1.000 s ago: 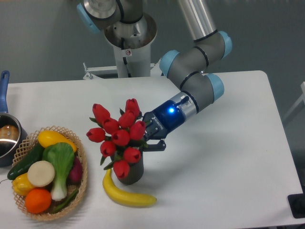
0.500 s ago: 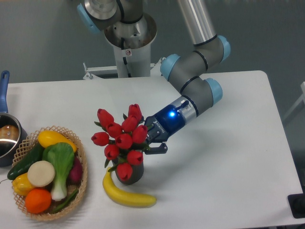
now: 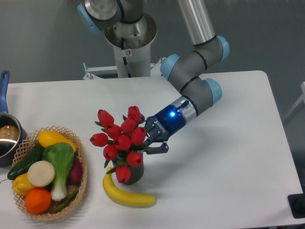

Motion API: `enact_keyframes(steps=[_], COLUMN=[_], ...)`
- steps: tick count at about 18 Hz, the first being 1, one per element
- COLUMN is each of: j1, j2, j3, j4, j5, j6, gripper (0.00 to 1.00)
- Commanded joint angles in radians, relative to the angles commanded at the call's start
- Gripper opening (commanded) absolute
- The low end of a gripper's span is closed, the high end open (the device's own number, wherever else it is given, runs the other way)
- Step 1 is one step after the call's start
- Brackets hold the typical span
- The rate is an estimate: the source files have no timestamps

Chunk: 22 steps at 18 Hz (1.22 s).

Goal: Insert the flowers into the vase

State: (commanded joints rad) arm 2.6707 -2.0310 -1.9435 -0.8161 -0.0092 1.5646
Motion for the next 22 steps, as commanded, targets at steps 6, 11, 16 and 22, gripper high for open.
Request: enact_keyframes(steps=[6,11,16,22], j1=[-0.002,0.0,0.02,0.051], j2=[-0.003,-0.005,0.002,0.044], j3=[-0.017,-0.017,-0.029,-0.057], j4=[0.002,0.002,0.002,0.003], j5=[0.003,0.003,0.003,0.014], j6=[0.023,0.058,0.068,0.071], gripper=[0.33,0.64,1.0,1.0])
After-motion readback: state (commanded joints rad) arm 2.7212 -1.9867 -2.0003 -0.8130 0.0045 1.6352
